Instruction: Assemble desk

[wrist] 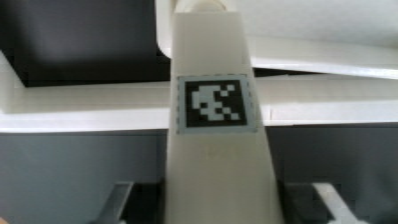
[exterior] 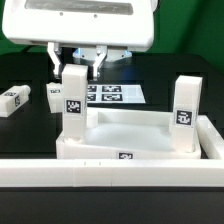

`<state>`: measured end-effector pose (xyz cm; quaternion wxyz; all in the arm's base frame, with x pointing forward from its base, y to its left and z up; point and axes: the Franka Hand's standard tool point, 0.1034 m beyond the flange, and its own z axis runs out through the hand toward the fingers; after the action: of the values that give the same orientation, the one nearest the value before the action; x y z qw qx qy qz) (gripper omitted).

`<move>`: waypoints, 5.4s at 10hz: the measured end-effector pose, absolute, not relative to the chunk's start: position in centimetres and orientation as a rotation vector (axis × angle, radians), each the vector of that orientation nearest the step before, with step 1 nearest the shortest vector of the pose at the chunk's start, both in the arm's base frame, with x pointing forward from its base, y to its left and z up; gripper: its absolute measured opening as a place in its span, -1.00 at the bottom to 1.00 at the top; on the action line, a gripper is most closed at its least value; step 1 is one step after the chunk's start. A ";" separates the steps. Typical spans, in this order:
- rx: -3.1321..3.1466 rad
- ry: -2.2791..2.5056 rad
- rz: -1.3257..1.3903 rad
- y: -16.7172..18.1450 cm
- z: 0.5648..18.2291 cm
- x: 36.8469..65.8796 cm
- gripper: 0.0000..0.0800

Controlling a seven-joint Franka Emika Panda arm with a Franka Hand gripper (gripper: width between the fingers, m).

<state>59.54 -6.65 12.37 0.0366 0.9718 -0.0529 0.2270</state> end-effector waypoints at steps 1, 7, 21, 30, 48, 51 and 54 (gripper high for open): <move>2.984 -0.162 0.697 -6.6 12.4 59.5 -0.27; 2.984 -0.162 0.696 -6.7 12.3 59.5 0.31; 3.125 -0.178 0.389 -6.3 13.1 59.4 0.62; 3.210 -0.171 -0.042 -6.6 12.0 59.6 0.62; 3.071 -0.650 -0.045 -7.4 10.4 58.8 -0.27; 2.923 -1.215 -0.030 -6.9 10.3 58.9 -0.27; 2.770 -1.560 -0.038 -6.5 10.2 58.9 -0.27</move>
Offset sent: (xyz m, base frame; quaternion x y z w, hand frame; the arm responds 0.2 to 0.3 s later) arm 0.0000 0.0000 0.0000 0.0000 0.0000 0.0000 1.0000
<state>58.94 -6.54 10.23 -0.0189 0.8712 -0.4905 -0.0119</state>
